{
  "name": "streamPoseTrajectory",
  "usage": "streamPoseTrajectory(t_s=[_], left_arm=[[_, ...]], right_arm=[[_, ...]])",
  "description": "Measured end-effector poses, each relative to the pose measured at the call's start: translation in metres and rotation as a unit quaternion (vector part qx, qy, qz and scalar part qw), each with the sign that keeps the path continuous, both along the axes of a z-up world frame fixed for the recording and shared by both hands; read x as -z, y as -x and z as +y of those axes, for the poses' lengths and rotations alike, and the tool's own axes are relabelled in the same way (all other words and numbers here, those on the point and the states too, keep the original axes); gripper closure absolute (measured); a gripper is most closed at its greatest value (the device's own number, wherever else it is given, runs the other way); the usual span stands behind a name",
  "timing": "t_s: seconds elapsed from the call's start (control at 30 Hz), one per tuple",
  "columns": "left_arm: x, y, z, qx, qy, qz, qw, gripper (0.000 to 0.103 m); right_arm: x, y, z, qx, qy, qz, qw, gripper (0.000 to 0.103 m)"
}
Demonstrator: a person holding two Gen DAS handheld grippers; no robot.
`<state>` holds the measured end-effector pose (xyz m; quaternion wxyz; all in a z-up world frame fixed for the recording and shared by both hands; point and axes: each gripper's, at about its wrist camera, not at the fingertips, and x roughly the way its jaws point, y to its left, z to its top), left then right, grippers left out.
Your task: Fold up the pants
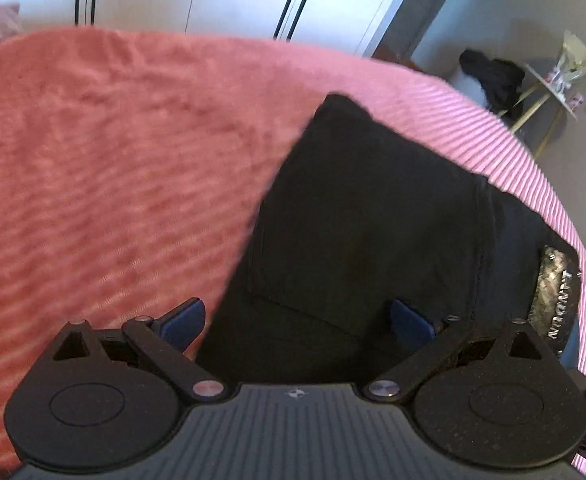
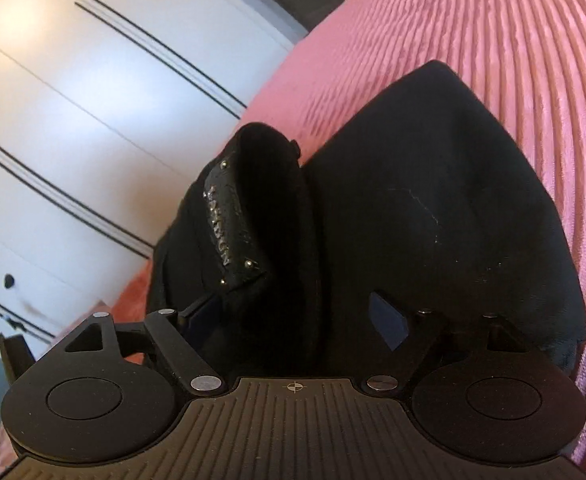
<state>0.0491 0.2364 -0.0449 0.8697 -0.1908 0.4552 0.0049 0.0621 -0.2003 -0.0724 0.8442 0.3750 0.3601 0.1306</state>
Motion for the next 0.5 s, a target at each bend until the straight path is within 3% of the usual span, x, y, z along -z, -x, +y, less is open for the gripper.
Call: streamPoseTrajectory(t_s=[0.1,0.23,0.4,0.43,0.47,0.5], left_arm=[[0.014,-0.007,-0.002,-0.002,0.013,0.014,0.9998,0.004],[0.013,-0.009,-0.014,0.002,-0.024,0.017,0.9996,0.004],[0.013,-0.004,-0.001,-0.015,0.018,0.006,0.9997,0.004],[0.012,-0.003,0.0,-0.019,0.02,0.005,0.9996,0.004],[0.012,-0.002,0.0,-0.023,0.018,0.003,0.9996,0.004],[0.011,-0.001,0.0,-0.025,0.015,0.002,0.9996,0.004]], right_arm=[[0.002,-0.007,0.005,-0.011,-0.018,0.006,1.0,0.013],[0.002,-0.015,0.015,-0.016,-0.012,0.018,1.0,0.01],[0.004,-0.023,0.019,-0.021,-0.025,0.041,0.999,0.01],[0.004,-0.023,0.019,-0.022,-0.03,0.046,0.998,0.015],[0.006,-0.027,0.02,-0.025,-0.038,0.052,0.998,0.03],[0.009,-0.028,0.019,-0.027,-0.045,0.065,0.997,0.038]])
